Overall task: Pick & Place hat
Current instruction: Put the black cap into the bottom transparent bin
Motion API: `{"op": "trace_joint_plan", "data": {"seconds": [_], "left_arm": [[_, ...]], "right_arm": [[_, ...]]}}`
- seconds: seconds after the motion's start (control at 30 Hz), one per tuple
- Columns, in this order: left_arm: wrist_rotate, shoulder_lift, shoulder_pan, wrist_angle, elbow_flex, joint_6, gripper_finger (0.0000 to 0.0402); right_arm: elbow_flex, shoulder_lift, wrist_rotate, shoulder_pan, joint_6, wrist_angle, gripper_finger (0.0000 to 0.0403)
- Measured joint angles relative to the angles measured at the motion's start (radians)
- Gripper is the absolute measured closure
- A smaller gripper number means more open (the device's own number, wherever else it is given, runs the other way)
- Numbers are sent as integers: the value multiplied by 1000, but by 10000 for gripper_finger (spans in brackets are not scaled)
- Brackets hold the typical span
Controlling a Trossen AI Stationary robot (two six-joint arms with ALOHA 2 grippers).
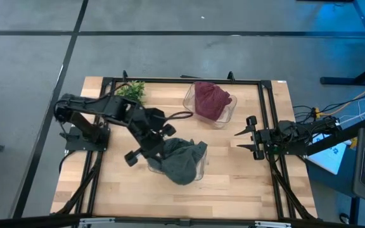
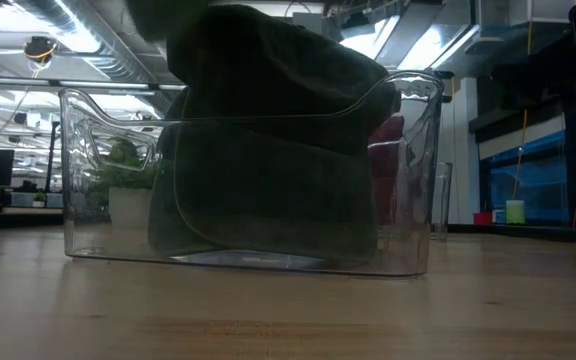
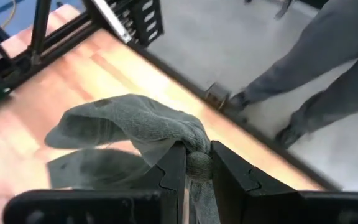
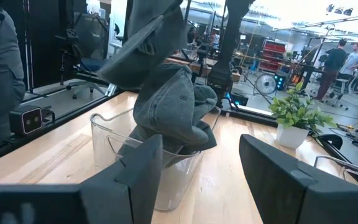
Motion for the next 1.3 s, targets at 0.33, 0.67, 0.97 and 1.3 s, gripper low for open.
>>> {"op": "trace_joint_plan", "data": {"seconds": [0.33,0.67,0.97,1.3], "left_arm": [[-180,84,11,-112,14,179,353],[-345,92,28,-135,14,245,353],[-344,141,30,-112,14,216,353],[-287,223,22,-87,14,130,353]], "right_arm": [[0,0,0,0,0,0,189],[0,0,0,0,0,0,189],[0,0,0,0,0,0,189],[0,0,0,0,0,0,189]]}}
